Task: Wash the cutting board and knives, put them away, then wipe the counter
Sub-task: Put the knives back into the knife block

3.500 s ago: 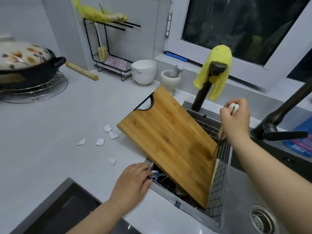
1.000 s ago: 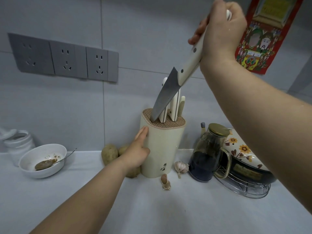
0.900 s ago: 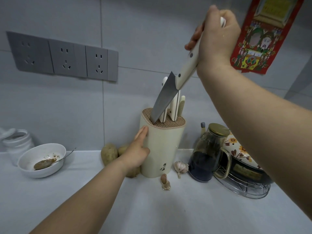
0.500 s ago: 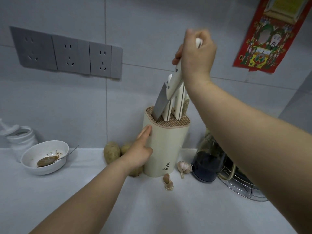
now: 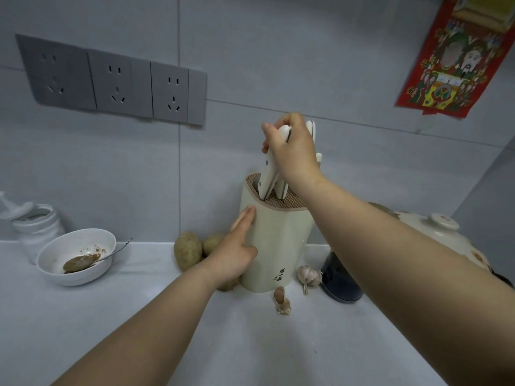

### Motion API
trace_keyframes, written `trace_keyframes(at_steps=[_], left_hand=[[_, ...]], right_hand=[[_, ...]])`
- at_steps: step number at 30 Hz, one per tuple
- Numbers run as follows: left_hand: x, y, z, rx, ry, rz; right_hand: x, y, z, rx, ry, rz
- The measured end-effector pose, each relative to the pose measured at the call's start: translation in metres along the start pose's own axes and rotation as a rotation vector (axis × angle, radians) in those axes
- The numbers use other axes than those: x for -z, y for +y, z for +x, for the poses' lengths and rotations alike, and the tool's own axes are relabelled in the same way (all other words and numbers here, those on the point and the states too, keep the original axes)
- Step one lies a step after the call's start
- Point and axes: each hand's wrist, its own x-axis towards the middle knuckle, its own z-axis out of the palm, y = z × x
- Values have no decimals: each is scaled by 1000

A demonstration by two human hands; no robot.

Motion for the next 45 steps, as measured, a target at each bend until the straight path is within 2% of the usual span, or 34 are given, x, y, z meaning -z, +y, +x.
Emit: trace_keyframes(at_steps=[4, 11, 15, 21, 24, 28, 32, 38, 45], left_hand=[[1, 1, 0, 11, -1, -13], [2, 6, -1, -6, 4, -6], [-1, 7, -3, -25, 110, -65], [-10, 21, -14, -86, 311, -17], [-20, 33, -33, -103, 319, 26], [-51, 52, -66, -143, 172, 4], [-105, 74, -112, -191, -44, 18], [-205, 100, -192, -236, -348, 24], [-311, 117, -285, -188, -634, 46]], right_hand=[[4, -4, 4, -5, -64, -116], [10, -8, 0, 151, -60, -594], [20, -9, -6, 83, -87, -565], [57, -12, -29, 25, -130, -670], [83, -15, -53, 12, -163, -702], [130, -20, -99, -19, -193, -696], [194, -18, -162, -101, -199, -723], [313, -12, -290, -395, -180, -709], [432, -5, -466, -740, -30, -736]])
